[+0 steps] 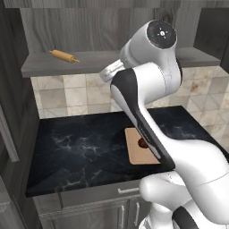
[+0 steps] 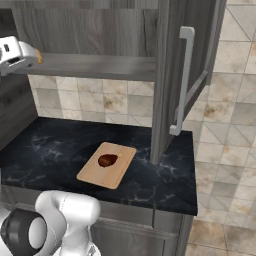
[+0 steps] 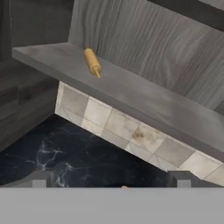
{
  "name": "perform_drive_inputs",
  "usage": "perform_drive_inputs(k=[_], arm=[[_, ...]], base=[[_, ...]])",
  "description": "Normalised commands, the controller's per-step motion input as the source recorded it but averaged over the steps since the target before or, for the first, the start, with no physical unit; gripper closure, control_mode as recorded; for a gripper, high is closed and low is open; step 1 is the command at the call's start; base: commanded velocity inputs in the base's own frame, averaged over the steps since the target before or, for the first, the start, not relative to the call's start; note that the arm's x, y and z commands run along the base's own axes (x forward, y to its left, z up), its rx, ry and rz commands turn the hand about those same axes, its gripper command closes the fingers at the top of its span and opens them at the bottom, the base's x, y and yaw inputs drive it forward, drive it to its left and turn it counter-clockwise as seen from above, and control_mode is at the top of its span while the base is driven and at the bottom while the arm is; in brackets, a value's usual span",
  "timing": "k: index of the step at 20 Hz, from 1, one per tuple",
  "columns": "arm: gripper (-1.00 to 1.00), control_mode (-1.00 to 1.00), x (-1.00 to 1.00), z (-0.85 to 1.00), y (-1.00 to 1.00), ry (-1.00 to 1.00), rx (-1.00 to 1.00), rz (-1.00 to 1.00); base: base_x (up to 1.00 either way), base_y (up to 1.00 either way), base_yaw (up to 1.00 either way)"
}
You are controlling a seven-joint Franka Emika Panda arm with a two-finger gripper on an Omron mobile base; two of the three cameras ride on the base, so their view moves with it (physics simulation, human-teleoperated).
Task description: Open the cabinet, retrieve the rolling pin, and place it next to the meat on the cutting board to prepare for tenderizing.
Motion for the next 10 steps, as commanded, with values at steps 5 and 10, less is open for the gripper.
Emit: perform_drive_inputs(k=[5, 10], arm=[[-1.00, -1.00, 0.42, 0.07, 0.02, -0.02, 0.07, 0.00], [-1.00, -1.00, 0.39, 0.09, 0.12, 0.00, 0.07, 0.00]], base=[[0.00, 0.00, 0.00], [0.00, 0.00, 0.00]])
